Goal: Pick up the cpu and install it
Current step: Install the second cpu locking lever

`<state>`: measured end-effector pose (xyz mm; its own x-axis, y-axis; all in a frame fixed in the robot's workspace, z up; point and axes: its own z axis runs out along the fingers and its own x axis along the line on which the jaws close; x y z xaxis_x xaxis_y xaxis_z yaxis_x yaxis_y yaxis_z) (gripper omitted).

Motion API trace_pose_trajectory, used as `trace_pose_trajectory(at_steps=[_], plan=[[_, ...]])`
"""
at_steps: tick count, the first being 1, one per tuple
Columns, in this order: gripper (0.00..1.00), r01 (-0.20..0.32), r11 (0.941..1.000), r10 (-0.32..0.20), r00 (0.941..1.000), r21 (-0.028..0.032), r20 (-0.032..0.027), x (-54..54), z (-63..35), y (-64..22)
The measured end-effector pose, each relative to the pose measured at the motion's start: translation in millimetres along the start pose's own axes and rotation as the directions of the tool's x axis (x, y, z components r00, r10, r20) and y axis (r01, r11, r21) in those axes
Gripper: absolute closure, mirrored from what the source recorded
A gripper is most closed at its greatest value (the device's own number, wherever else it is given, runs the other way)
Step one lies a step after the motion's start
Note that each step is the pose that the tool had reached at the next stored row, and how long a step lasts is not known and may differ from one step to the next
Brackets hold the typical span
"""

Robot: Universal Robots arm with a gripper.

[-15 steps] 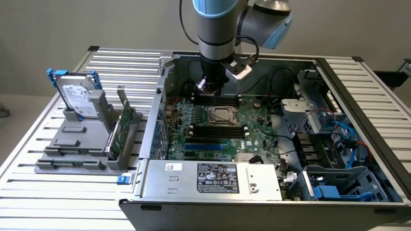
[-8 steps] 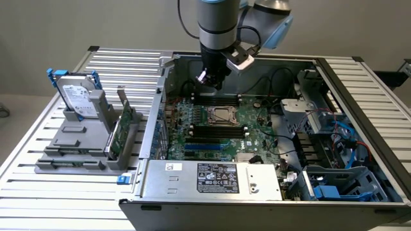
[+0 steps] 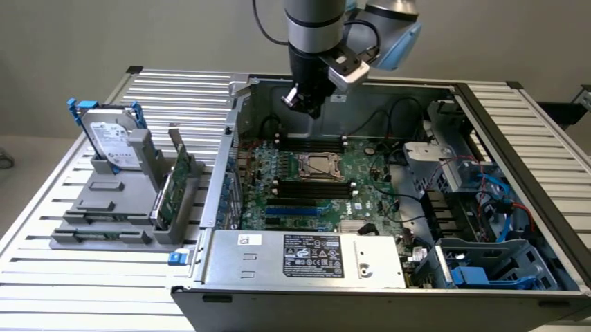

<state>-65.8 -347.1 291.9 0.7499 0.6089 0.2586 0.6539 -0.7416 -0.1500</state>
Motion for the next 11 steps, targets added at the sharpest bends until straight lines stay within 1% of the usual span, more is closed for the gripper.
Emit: trace_pose_trajectory(at_steps=[11], plan=[[0.89, 0.000, 1.0000, 0.000, 1.0000, 0.0000, 0.0001, 9.5, -35.1, -5.5]])
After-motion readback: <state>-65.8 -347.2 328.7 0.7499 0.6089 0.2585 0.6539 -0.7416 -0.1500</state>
